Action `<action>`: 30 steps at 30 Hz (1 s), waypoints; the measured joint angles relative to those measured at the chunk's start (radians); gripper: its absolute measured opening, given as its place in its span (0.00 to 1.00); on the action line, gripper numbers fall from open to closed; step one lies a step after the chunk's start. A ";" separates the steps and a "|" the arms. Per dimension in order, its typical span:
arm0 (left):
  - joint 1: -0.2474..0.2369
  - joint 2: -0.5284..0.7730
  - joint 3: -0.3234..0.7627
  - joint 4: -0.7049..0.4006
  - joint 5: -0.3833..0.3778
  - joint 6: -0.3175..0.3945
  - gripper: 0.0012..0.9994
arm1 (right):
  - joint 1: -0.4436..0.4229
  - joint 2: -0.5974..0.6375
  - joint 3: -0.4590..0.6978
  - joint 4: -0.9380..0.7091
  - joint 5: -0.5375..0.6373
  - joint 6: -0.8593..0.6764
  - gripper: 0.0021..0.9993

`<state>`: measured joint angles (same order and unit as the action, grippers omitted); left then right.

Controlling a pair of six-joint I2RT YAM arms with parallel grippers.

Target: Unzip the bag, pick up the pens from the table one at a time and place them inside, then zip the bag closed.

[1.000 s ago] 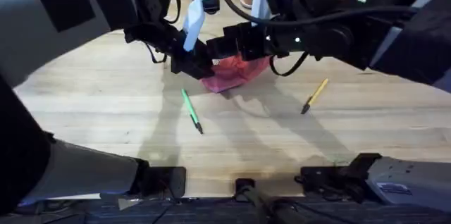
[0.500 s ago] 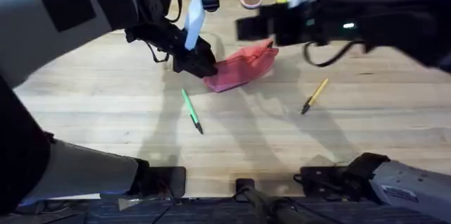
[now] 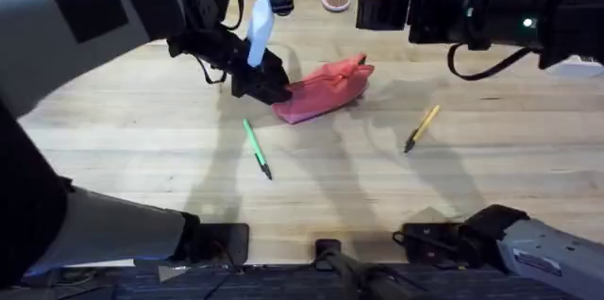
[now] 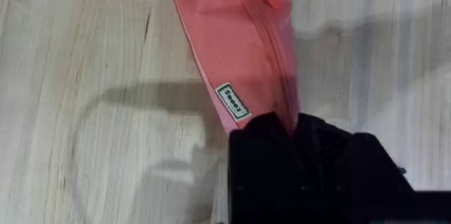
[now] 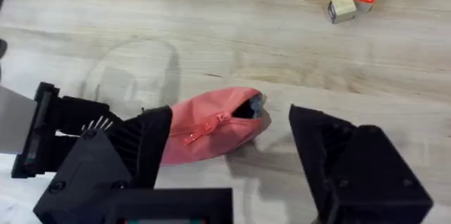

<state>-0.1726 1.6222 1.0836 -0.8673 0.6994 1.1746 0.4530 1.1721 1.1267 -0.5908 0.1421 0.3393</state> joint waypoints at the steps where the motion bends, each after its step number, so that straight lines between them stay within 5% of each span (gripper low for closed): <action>1: 0.000 0.000 0.000 0.000 0.000 0.000 0.04 | 0.000 0.000 0.000 -0.012 -0.011 0.008 1.00; 14: 0.000 0.000 0.000 0.000 0.000 0.000 0.04 | 0.028 0.000 0.000 -0.128 -0.112 0.344 1.00; 30: 0.000 0.000 0.000 -0.003 0.001 0.000 0.04 | 0.103 0.072 0.000 -0.120 -0.151 0.410 1.00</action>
<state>-0.1726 1.6222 1.0840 -0.8706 0.7002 1.1748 0.5560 1.2438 1.1267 -0.7109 -0.0086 0.7489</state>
